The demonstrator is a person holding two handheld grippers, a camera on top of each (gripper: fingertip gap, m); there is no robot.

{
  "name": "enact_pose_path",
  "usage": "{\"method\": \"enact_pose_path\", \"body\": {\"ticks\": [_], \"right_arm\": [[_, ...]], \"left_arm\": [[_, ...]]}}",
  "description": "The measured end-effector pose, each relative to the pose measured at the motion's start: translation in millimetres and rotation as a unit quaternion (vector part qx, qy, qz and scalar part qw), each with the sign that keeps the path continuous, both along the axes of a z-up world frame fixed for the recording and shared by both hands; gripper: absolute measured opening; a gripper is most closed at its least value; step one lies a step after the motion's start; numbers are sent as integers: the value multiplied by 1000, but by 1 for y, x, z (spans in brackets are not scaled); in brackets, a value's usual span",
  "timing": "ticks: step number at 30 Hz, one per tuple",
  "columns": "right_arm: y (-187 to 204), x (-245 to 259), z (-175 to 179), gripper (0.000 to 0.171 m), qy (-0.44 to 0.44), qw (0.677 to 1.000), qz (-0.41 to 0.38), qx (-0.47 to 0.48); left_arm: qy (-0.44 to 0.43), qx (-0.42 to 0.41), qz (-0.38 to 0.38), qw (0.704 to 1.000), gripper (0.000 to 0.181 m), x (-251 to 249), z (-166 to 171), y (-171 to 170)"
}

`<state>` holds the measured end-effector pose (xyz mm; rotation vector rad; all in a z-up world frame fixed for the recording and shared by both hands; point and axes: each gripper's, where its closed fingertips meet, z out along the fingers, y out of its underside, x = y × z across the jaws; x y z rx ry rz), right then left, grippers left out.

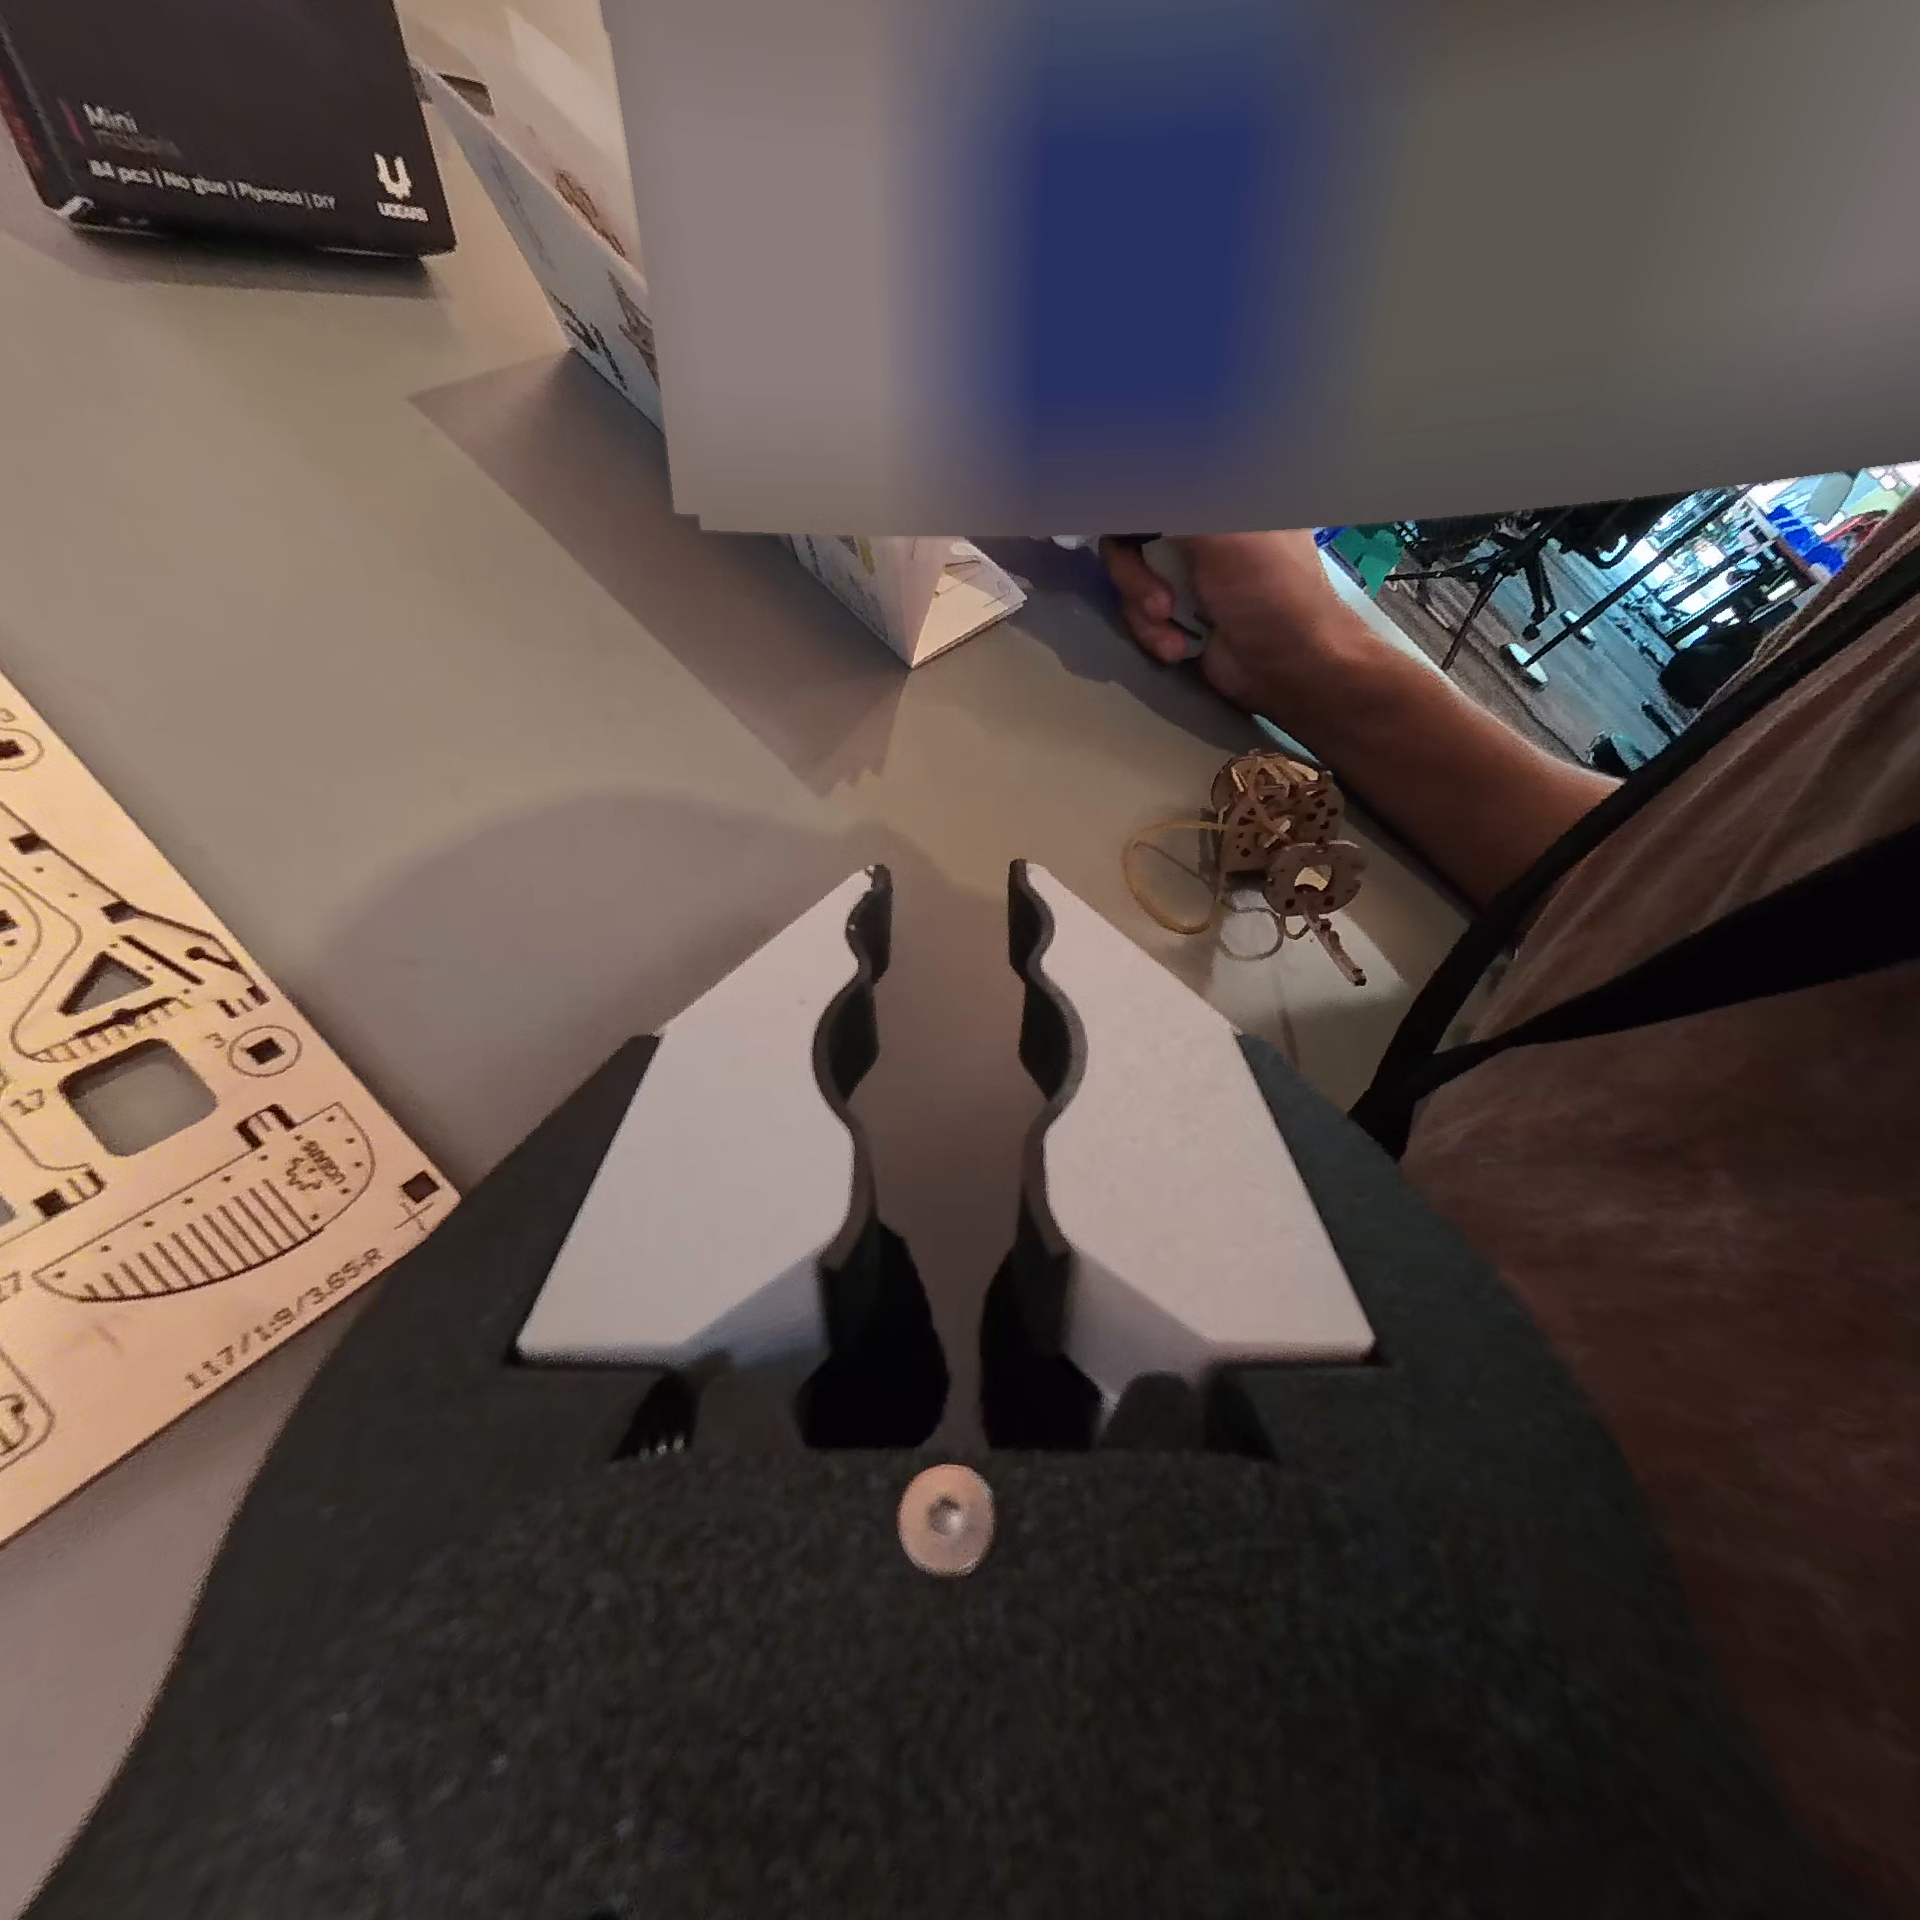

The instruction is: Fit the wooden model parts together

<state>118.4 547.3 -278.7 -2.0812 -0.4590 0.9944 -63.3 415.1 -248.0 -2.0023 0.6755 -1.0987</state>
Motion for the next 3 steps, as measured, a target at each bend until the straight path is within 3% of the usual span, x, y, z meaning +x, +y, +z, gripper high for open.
{"method": "enact_pose_path", "body": {"ticks": [3], "right_arm": [[0, 1, 0, 2, 1, 1000, -3, 0]], "left_arm": [[23, 9, 2, 1000, 21, -2, -5, 1]]}}
